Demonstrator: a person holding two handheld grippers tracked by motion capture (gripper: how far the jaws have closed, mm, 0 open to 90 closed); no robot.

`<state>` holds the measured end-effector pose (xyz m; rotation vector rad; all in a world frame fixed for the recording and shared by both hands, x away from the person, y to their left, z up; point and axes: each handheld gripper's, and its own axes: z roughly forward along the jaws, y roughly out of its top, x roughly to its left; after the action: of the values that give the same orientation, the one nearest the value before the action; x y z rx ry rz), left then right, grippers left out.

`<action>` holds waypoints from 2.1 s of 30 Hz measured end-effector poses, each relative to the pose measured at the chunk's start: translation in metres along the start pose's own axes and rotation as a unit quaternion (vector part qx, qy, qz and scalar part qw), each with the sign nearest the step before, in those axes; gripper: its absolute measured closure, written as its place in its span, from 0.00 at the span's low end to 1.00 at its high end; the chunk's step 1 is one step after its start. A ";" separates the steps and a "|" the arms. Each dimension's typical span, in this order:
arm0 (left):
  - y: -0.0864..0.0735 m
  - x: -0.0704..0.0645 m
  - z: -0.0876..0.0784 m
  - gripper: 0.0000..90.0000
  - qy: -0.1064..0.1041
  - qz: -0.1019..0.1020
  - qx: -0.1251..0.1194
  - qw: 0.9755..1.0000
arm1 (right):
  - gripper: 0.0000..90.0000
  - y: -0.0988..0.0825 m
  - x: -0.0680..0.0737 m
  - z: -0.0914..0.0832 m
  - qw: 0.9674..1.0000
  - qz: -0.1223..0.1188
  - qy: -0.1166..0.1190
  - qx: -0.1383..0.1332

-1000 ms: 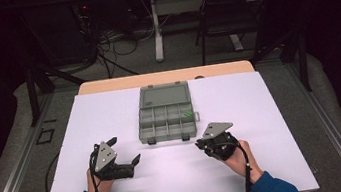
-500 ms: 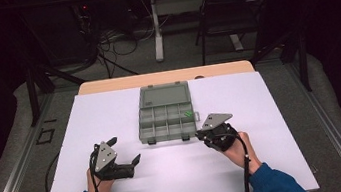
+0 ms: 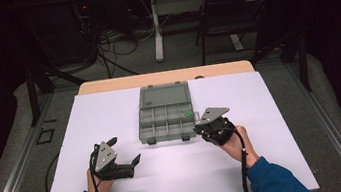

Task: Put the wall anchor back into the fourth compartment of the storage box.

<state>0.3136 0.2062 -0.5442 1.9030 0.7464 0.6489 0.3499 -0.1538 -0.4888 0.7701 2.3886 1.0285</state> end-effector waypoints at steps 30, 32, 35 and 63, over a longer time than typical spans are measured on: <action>0.000 0.000 0.000 0.00 -0.002 -0.001 0.000 1.000 | 0.94 0.028 -0.018 0.009 1.000 -0.014 -0.012 0.010; 0.000 0.000 0.000 0.00 -0.001 0.000 0.000 1.000 | 0.94 0.029 -0.019 0.010 1.000 -0.015 -0.013 0.008; 0.000 0.000 0.000 0.00 -0.001 -0.001 0.000 1.000 | 0.94 0.032 -0.020 0.011 1.000 -0.016 -0.014 0.010; 0.000 0.000 0.000 0.00 0.001 0.000 -0.002 1.000 | 0.94 0.056 -0.043 0.034 0.999 -0.016 -0.024 0.029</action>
<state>0.3135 0.2066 -0.5440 1.8977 0.7464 0.6520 0.4200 -0.1317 -0.4609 0.7672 2.3917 0.9207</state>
